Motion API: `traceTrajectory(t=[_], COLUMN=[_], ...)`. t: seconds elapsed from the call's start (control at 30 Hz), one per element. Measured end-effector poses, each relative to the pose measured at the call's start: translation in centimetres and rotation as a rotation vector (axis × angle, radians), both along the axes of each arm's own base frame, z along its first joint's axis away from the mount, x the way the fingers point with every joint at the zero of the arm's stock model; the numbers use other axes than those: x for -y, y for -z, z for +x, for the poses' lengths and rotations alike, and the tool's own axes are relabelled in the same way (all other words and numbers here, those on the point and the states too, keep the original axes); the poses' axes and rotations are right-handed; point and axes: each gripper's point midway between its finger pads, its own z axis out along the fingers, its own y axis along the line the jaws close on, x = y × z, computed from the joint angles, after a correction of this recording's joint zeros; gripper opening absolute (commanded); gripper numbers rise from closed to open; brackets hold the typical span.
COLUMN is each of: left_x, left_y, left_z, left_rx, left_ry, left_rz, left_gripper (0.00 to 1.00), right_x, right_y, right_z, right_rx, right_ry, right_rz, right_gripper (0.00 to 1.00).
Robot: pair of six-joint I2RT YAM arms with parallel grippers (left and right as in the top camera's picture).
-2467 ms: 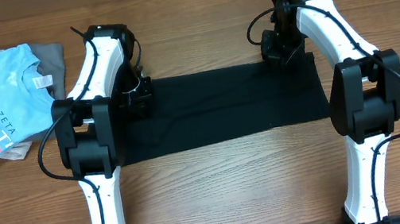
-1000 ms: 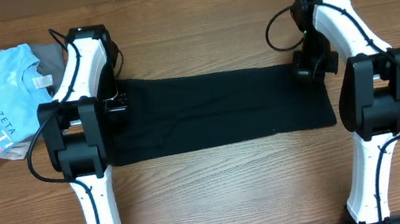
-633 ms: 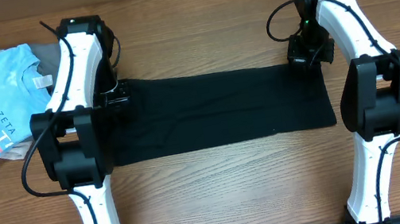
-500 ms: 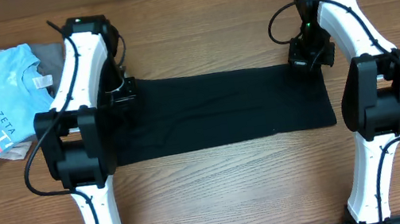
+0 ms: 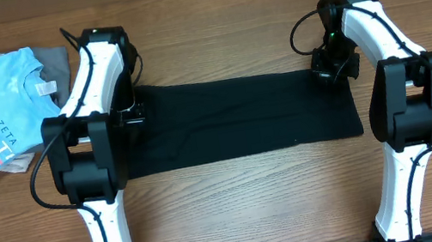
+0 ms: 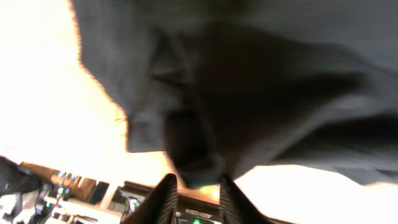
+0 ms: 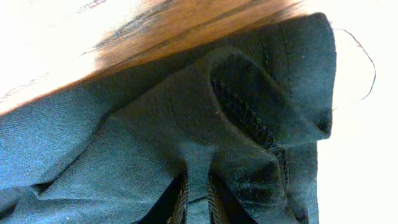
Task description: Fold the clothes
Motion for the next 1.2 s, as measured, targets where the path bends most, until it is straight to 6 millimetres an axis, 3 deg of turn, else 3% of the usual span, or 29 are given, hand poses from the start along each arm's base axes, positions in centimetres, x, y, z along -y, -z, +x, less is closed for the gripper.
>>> traceTrajectory(t=[0.07,0.13,0.2,0.27,0.33,0.43,0.47,0.57,0.63,0.7,0.8,0.93,1.1,1.2], left_x=[-0.9,-2.3,-3.3,-4.2,-5.1,-5.6,-5.6,-4.8,-3.6,-1.6,0.7,3.7,4.8,4.6], left_y=[0.1,0.0,-0.2,-0.5,-1.5,-4.2,-5.4,-8.8,-10.0,-10.3,-9.5,-6.2,-0.4,1.8], left_z=[-0.1,-0.1,-0.1,0.0,0.2,0.6,0.8,1.4,2.1,3.3,4.1,3.6,2.8,2.4], left_rx=[-0.004,0.001,0.007,0.024,0.058,0.15,0.194,0.323,0.395,0.45,0.458,0.365,0.238,0.187], left_ry=[-0.013,-0.038,-0.064,-0.084,-0.098,-0.114,-0.118,-0.134,-0.127,-0.096,-0.056,-0.002,0.003,-0.008], left_rz=[0.028,0.065,0.091,0.123,0.16,0.191,0.189,0.133,0.042,-0.078,-0.179,-0.266,-0.291,-0.285], left_gripper=[0.28,0.14,0.1,0.15,0.27,0.36,0.41,0.4,0.4,0.32,0.17,0.09,0.04,0.04], right_x=[0.0,0.0,0.0,0.0,0.0,0.0,0.0,0.0,0.0,-0.1,-0.5,-0.8,-0.9,-0.9], right_y=[0.0,0.0,0.0,0.0,0.1,0.1,0.1,0.1,0.1,0.1,0.1,0.1,0.1,0.1], right_z=[0.0,0.0,0.0,0.2,0.3,0.4,0.4,0.4,0.4,0.5,0.6,0.6,0.6,0.6], right_rx=[0.0,0.0,0.001,0.008,0.014,0.017,0.017,0.017,0.018,0.019,0.025,0.026,0.026,0.026], right_ry=[0.0,0.0,0.0,0.0,0.0,0.0,0.0,0.0,0.0,0.001,0.004,0.007,0.008,0.009], right_rz=[0.0,0.0,0.0,0.0,0.0,0.0,0.0,0.001,0.0,0.006,0.027,0.043,0.051,0.052], right_gripper=[0.17,0.17,0.17,0.17,0.18,0.18,0.18,0.18,0.18,0.18,0.17,0.17,0.17,0.13])
